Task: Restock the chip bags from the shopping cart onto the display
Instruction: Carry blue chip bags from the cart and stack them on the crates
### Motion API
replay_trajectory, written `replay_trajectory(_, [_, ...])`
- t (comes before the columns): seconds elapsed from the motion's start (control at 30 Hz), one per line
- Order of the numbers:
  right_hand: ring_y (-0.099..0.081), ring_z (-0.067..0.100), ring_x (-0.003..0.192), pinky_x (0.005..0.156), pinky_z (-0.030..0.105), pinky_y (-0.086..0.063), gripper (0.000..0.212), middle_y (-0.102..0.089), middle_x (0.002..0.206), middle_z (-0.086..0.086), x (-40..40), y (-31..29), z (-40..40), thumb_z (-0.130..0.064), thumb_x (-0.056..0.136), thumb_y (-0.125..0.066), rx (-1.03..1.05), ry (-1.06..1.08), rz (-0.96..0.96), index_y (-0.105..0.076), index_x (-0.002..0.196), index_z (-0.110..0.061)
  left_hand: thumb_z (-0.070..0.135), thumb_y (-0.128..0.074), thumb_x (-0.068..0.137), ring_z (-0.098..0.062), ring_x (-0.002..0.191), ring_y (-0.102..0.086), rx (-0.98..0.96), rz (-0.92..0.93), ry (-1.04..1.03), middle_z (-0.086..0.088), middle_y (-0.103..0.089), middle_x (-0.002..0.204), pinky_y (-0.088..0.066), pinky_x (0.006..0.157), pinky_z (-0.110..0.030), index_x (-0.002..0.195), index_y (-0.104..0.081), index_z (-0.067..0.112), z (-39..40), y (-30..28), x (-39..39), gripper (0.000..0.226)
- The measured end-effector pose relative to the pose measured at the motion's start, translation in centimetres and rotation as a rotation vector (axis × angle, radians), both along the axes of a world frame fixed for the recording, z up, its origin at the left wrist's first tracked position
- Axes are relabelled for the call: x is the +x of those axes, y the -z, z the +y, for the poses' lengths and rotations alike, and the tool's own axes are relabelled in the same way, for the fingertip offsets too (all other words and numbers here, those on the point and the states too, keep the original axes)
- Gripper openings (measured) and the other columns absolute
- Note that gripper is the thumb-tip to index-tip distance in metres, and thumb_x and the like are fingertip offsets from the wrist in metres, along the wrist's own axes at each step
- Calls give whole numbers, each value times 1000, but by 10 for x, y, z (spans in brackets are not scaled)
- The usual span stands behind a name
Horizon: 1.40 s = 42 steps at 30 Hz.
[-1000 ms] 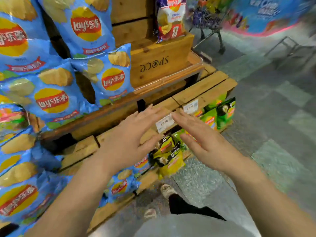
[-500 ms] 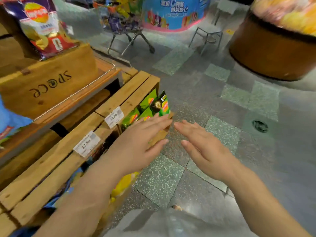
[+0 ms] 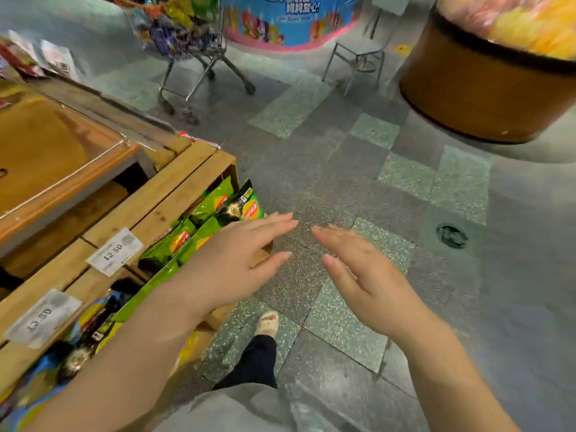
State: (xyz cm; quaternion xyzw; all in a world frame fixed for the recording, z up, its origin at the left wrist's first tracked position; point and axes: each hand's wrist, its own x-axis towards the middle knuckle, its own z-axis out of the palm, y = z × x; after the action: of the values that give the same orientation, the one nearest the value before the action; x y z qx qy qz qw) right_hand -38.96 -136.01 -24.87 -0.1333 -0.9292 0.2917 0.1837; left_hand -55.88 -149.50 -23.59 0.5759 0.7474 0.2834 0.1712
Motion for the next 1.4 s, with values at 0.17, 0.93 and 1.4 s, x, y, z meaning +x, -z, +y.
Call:
replay_trajectory(0.17, [-43, 21, 132, 111, 42, -28, 71, -54, 137, 4, -50, 16, 81, -60, 96, -16, 52, 6, -78, -51, 136, -13, 58, -35, 83, 6, 134, -29, 37, 32, 4, 26, -31, 140, -27, 115, -35, 138, -42, 36, 85, 12, -50, 60])
replay_trajectory(0.93, [-43, 23, 132, 111, 37, -26, 60, -53, 138, 3, -213, 6, 537, -50, 94, -32, 46, -52, -128, -49, 138, -14, 43, -37, 90, 2, 140, -19, -106, 119, -24, 26, -21, 148, -21, 116, -40, 145, -33, 32, 539, 15, -193, 56])
replay_trajectory(1.4, [-46, 19, 130, 110, 43, -35, 61, -52, 139, 3, -412, 0, 705, -48, 92, -35, 2, -477, -116, -46, 140, -12, 51, -37, 89, 2, 131, -36, 49, 138, -495, 23, -34, 142, -32, 110, -28, 140, -44, 27, 637, 10, -327, 57])
